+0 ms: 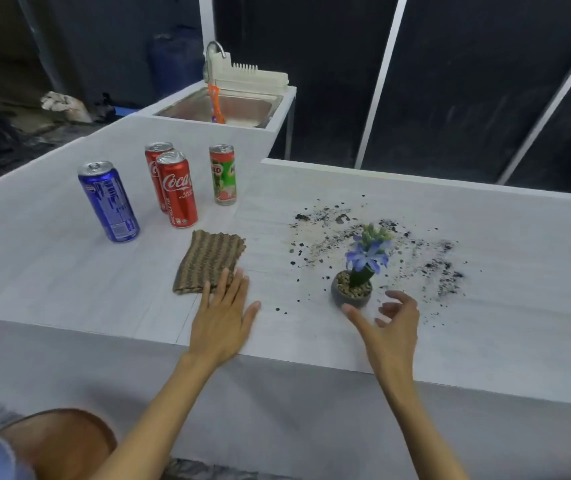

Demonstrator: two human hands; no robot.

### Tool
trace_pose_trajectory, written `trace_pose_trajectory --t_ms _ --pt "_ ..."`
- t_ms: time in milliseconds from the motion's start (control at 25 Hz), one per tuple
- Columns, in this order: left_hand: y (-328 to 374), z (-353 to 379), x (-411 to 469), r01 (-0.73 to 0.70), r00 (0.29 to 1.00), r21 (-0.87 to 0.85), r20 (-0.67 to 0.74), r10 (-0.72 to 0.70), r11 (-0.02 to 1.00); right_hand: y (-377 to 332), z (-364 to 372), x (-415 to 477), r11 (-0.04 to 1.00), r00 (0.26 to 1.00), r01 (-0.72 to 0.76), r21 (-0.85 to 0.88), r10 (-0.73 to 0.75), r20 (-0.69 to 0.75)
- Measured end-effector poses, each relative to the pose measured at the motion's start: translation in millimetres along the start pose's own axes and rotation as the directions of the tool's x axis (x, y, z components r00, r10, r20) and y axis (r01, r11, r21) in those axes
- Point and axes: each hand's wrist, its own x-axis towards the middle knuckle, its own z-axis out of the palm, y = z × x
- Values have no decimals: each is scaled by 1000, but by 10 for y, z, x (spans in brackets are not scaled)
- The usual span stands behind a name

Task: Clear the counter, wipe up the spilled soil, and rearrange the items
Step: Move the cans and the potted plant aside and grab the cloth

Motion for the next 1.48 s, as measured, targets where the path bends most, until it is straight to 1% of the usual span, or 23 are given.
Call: trace_pose_trajectory --t_ms 80,160,200,320,440,520,600,760,880,1000,1080,1160,1280,1360,1400,1480 --pt "21 -27 -3 11 1000 9 26 -11 1000 32 55 173 998 995 51 -47 -47 90" --pt "33 -44 -13 22 999 22 36 -23 1000 97 188 281 991 979 123 -51 -113 169" --pt "38 -50 -16 24 999 24 39 -25 999 117 241 299 988 976 147 -55 -136 171" --pt "32 -51 -19 26 999 11 39 -27 1000 143 307 318 978 976 196 -65 -188 110" --pt "-7 -126 -37 9 999 -97 48 -5 995 50 350 335 974 971 223 -42 -218 100" --pt "-191 -239 -77 68 997 -159 33 -63 985 -78 490 372 964 957 266 -6 -264 119" --pt "-554 -371 -140 162 987 -139 13 -162 977 -267 740 400 952 936 306 22 -305 175" --pt "-1416 -585 -311 408 913 -77 49 -405 910 -681 1542 326 922 863 364 129 -386 326" --pt "-1752 -606 -463 471 882 -46 62 -468 881 -954 2230 138 913 805 369 172 -407 432" --pt "-1855 -552 -516 465 885 -25 29 -464 885 -1152 2825 -50 903 735 378 206 -428 527" --pt "-1863 -530 -508 455 891 -14 1 -455 890 -1155 3096 -110 906 709 395 154 -407 576" --pt "-1875 -523 -503 454 891 -15 -14 -454 891 -1090 3243 -123 913 703 403 62 -352 618" --pt "-1908 -486 -514 434 900 -20 -40 -434 901 -1007 3300 -152 915 687 402 33 -325 649" --pt "-1899 -489 -516 428 903 -22 -36 -428 904 -1023 3228 -139 900 657 436 15 -329 678" --pt "-1891 -506 -513 436 900 -26 -20 -436 900 -1022 3154 -114 870 653 492 -41 -337 678" --pt "-1861 -578 -494 451 892 -63 27 -451 890 -955 2945 -47 743 683 616 -263 -337 648"
